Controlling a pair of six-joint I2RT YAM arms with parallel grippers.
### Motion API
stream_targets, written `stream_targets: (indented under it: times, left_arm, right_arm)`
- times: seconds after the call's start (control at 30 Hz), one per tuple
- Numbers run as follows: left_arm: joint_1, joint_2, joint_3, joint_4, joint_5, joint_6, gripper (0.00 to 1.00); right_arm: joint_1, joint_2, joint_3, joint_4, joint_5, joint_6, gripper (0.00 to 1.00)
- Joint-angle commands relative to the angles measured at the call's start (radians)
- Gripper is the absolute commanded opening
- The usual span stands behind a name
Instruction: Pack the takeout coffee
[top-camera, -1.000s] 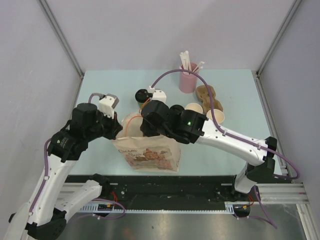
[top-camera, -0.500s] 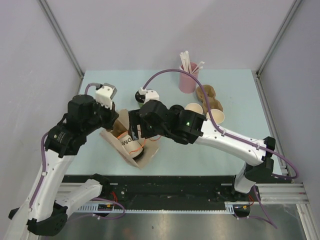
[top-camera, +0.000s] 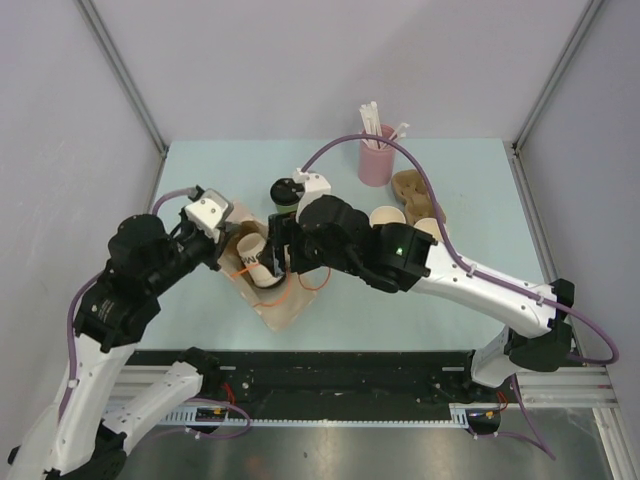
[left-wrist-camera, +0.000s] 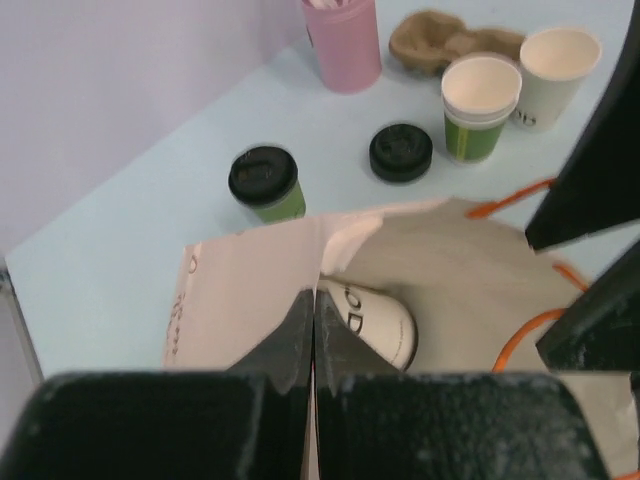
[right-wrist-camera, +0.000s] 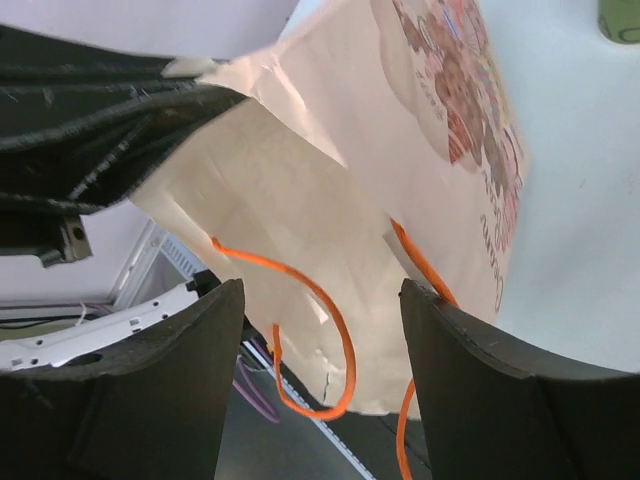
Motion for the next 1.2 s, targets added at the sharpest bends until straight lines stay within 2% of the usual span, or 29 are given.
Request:
stream_targets:
  times: [0.0,0.13,0.37,0.43,0.6,0.67,0.7,0.73,0.83,0.93,0.97,1.07,1.17]
  left_arm:
    - [-0.02,-0.05,-0.052,0.067,0.057,0.136,0.0]
    - [-0.02,-0.047,-0.064,0.067,0.072,0.124,0.0]
    - [-0.023,-0.035,-0.064,0.073,0.078,0.113,0.01]
    - [-0.024,-0.041,-0.072,0.073,0.078,0.117,0.0]
    - [-0.023,-0.044,-0.083,0.072,0.055,0.097,0.0]
    - [-0.024,-0.036,-0.078,0.073,0.051,0.081,0.0]
    - [-0.023,-0.032,-0.069,0.073,0.029,0.052,0.0]
    - [-0.024,-0.027,-0.065,0.072,0.026,0.041,0.0]
    - [-0.024,-0.022,-0.054,0.072,0.057,0.018,0.0]
    - [-0.024,-0.022,-0.054,0.072,0.058,0.001,0.0]
    - [-0.023,-0.022,-0.057,0.072,0.055,0.005,0.0]
    - [-0.024,-0.012,-0.052,0.07,0.051,0.011,0.0]
    - [-0.024,0.002,-0.042,0.072,0.057,0.002,0.01]
  right_arm:
    - [0.028,-0.007,0.0,0.092,-0.017,-0.027,0.68]
    - [0.036,0.029,0.034,0.077,0.009,-0.033,0.62]
    - [0.033,0.227,0.334,-0.109,0.025,-0.051,0.59]
    - [0.019,0.243,0.402,-0.095,0.014,-0.053,0.59]
    - [0.019,0.151,0.273,0.116,-0.031,-0.091,0.63]
    - [0.004,0.114,0.219,0.056,0.003,-0.03,0.56]
    - [-0.001,0.106,0.196,0.025,0.008,0.023,0.47]
    - [0.004,0.097,0.147,0.0,0.015,0.032,0.42]
    - [0.022,0.091,0.094,-0.031,0.041,0.036,0.39]
    - [0.017,0.154,0.144,-0.038,0.029,0.024,0.35]
    - [0.019,0.183,0.216,-0.061,0.016,0.01,0.35]
    - [0.034,0.29,0.348,-0.136,-0.029,-0.054,0.38]
    - [0.04,0.345,0.381,-0.155,-0.135,-0.158,0.41]
